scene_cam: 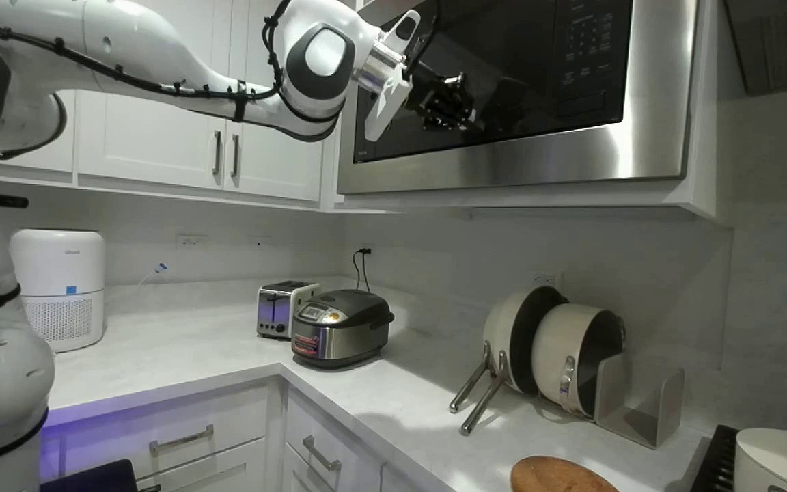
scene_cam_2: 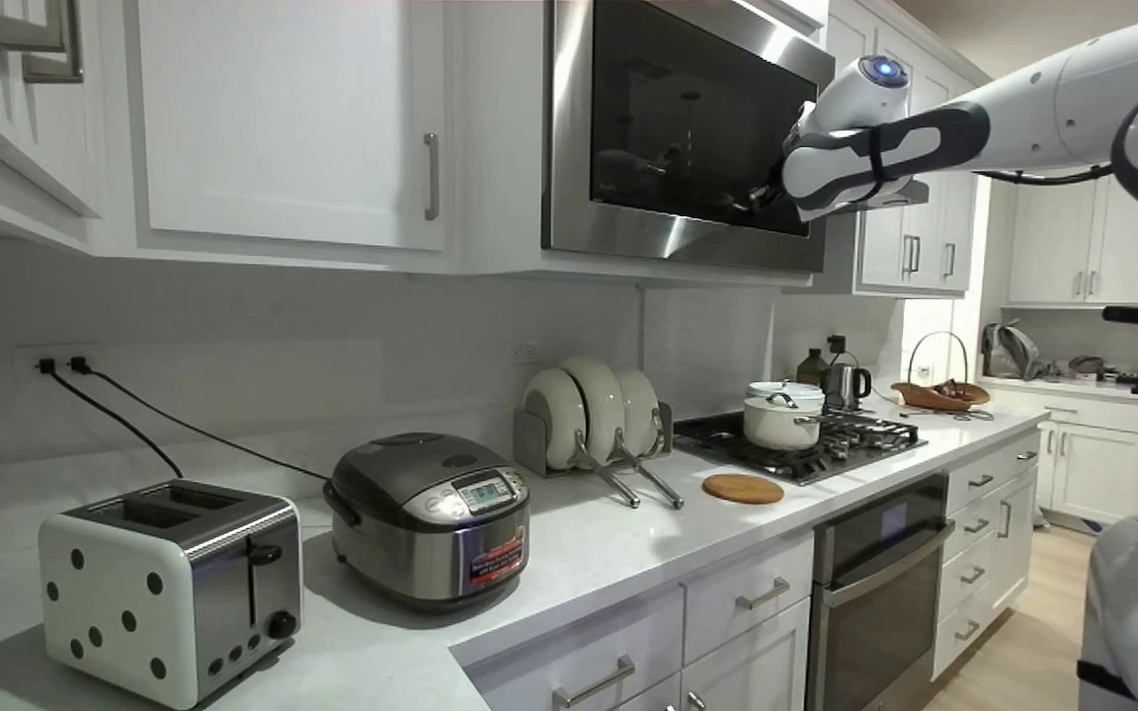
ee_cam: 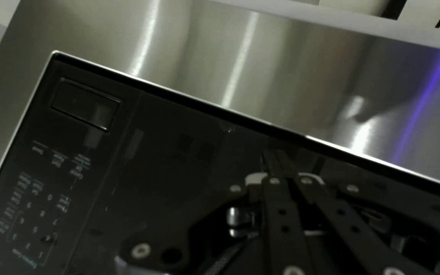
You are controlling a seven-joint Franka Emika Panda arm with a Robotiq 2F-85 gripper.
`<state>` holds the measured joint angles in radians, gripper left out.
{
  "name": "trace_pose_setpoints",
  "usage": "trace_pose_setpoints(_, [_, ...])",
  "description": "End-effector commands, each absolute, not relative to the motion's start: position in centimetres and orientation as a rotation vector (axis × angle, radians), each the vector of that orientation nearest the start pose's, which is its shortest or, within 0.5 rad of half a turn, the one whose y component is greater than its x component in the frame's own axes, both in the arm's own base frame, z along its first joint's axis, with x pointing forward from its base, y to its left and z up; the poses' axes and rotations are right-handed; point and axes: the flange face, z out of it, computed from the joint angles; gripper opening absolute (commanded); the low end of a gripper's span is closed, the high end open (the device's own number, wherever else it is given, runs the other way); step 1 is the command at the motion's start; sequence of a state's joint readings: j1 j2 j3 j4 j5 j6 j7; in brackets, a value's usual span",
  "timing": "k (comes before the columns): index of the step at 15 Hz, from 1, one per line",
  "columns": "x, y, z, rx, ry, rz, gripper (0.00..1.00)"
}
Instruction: Close the microwave door and open the rice cooker
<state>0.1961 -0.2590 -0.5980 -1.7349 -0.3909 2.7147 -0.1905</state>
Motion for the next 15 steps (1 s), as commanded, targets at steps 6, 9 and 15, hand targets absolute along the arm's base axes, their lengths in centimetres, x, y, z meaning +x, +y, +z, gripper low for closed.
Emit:
trace_pose_setpoints(6, [48.0, -16.8, 82.4, 2.386, -0.055, 1.082, 0.00])
trace_pose_setpoints(9, [47.7, -14.4, 82.9, 2.444, -0.057, 0.908, 0.00])
trace_pose_setpoints(15, [46.4, -10.4, 83.2, 2.545, -0.057, 0.616, 0.00])
